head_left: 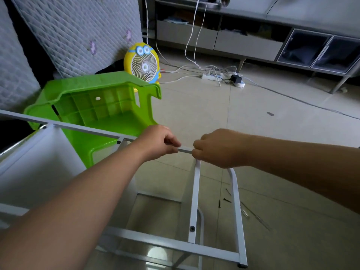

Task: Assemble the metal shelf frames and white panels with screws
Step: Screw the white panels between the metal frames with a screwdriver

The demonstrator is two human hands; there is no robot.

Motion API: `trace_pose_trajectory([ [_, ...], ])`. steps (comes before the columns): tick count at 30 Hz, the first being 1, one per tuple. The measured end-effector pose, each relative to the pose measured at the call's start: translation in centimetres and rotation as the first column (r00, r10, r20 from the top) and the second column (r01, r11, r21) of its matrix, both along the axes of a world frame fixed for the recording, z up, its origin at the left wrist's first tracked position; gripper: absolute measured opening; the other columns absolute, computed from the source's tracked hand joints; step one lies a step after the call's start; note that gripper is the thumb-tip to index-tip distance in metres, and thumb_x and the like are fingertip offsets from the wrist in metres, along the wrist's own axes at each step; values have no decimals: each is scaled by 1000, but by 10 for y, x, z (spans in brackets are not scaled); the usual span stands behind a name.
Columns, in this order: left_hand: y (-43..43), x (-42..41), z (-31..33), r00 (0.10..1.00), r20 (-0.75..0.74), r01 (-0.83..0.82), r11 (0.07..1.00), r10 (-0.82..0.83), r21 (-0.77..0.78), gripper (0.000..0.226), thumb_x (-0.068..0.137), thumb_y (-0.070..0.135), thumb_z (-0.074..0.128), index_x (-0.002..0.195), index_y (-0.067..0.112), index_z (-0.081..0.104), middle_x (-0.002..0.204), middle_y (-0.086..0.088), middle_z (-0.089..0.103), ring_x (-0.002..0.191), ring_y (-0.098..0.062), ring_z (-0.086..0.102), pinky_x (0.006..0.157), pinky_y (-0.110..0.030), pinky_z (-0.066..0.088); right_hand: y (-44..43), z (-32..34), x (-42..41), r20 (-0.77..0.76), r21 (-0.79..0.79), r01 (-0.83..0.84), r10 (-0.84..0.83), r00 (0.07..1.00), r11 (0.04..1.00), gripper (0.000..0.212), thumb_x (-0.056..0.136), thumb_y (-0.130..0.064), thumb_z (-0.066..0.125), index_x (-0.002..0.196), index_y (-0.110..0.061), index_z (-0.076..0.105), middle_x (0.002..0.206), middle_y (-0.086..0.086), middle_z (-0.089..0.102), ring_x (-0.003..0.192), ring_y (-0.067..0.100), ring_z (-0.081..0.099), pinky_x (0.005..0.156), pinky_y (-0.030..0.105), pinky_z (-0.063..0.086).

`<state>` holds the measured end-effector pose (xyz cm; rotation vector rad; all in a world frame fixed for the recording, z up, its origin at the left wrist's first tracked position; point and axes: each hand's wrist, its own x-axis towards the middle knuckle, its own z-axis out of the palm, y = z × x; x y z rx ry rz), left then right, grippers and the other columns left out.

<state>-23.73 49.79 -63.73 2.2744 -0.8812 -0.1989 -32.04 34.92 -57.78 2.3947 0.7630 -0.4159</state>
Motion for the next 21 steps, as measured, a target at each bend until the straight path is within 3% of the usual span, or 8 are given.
trace_pose_trajectory([
  [2, 0, -1, 0, 1000, 7, 6, 1000, -6, -5, 22, 75, 6, 74, 97, 3, 73, 79, 1, 56, 82, -12, 56, 67, -7, 39, -1, -2, 1, 12, 12, -2, 2, 1000, 1000, 28, 96, -11, 34, 122, -11, 41, 110, 6, 51, 81, 19, 44, 63, 28, 32],
  [4, 0, -1, 0, 1000, 14, 7, 1000, -7, -11, 21, 74, 6, 75, 95, 3, 73, 80, 0, 58, 83, -14, 57, 72, -15, 43, 4, -9, -3, 13, 78, 164, -165, 986, 983, 20, 96, -17, 35, 111, -13, 47, 90, 3, 52, 68, 17, 41, 56, 27, 32],
  [7, 0, -1, 0, 1000, 11, -2, 1000, 2, -26, 19, 74, 6, 75, 92, 2, 74, 83, -6, 63, 83, -18, 59, 77, -24, 46, 23, -20, -6, -45, 229, 562, -568, 822, 795, 22, 92, -12, 40, 70, -10, 43, 67, -1, 38, 55, 13, 36, 47, 23, 29],
  [9, 0, -1, 0, 1000, 3, -4, 999, 5, -35, 18, 74, 6, 75, 92, 3, 74, 83, -7, 63, 81, -16, 57, 74, -22, 45, 31, -22, -2, -92, 258, 686, -689, 719, 681, 28, 88, -6, 41, 61, -13, 36, 65, -1, 36, 54, 12, 35, 47, 21, 30],
  [11, 0, -1, 0, 1000, 0, -2, 1000, 2, -24, 19, 74, 6, 74, 93, 3, 73, 80, -3, 60, 81, -14, 56, 72, -20, 44, 29, -19, 0, -68, 207, 622, -623, 779, 755, 26, 90, -5, 40, 65, -12, 39, 65, -1, 34, 54, 11, 33, 47, 21, 29],
  [15, 0, 0, 0, 1000, -2, 1, 1000, -1, -2, 21, 75, 8, 75, 96, 5, 73, 80, -1, 58, 82, -15, 58, 77, -20, 46, 7, -7, -1, 5, 60, 192, -193, 981, 980, 23, 99, -19, 32, 114, -8, 45, 90, 4, 48, 67, 17, 40, 55, 29, 33],
  [18, 0, 0, 0, 1000, 0, 6, 1000, -6, -1, 22, 75, 7, 75, 96, 4, 73, 80, 0, 58, 82, -14, 57, 75, -19, 45, -1, -2, 1, -17, -36, -36, 35, 999, 999, 29, 96, -11, 32, 124, -9, 39, 112, 8, 47, 87, 23, 45, 64, 30, 34],
  [21, 0, 0, 0, 1000, 2, 11, 1000, -11, -3, 22, 75, 6, 74, 97, 3, 72, 80, 0, 57, 81, -12, 55, 68, -9, 39, -3, -2, 3, 15, -14, -62, 63, 998, 998, 29, 96, -11, 35, 124, -11, 40, 113, 5, 50, 82, 19, 43, 63, 28, 34],
])
